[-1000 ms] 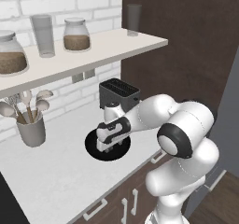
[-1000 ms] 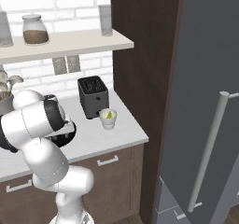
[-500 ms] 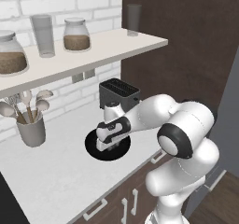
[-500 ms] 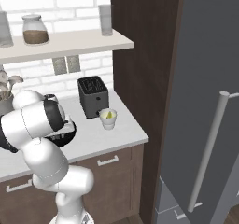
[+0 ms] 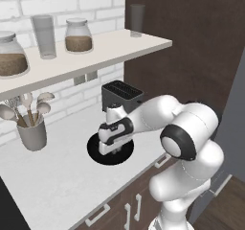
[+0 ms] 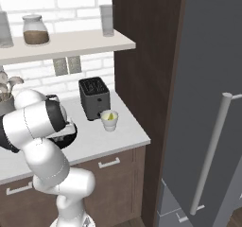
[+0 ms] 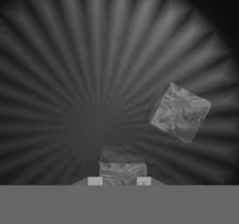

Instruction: Grab a lemon wedge from the fridge and one ice cube from the ice bowl, and put them in the glass of lemonade.

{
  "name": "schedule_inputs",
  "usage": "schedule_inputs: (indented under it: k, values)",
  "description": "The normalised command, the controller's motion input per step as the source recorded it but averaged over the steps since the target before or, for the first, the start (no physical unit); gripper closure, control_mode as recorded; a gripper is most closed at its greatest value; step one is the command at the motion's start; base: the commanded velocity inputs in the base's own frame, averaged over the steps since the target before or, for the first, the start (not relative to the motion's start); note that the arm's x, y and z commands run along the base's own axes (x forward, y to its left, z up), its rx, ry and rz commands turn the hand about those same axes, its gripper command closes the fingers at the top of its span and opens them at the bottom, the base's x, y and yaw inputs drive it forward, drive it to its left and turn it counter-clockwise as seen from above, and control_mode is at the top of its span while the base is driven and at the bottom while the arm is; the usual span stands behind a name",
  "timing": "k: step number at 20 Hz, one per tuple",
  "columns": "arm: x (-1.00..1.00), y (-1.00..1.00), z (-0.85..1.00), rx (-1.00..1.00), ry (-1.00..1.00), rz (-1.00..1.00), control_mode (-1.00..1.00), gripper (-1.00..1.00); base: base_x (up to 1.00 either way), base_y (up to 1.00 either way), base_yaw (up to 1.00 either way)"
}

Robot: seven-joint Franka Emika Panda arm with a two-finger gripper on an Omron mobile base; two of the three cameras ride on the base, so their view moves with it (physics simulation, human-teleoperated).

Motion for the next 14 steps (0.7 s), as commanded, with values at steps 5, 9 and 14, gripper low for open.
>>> schedule_inputs:
  k: [5,9,14]
  values:
    - [0.0,-0.14,0.62,-0.03,0.03,0.0,-1.0,1.0,0.0,0.0,0.0]
    - [-0.02,-0.06,0.92,0.0,0.0,0.0,-1.0,1.0,0.0,0.0,0.0]
    - [-0.01,-0.01,0.43,0.06,-0.05,0.0,-1.0,1.0,0.0,0.0,0.0]
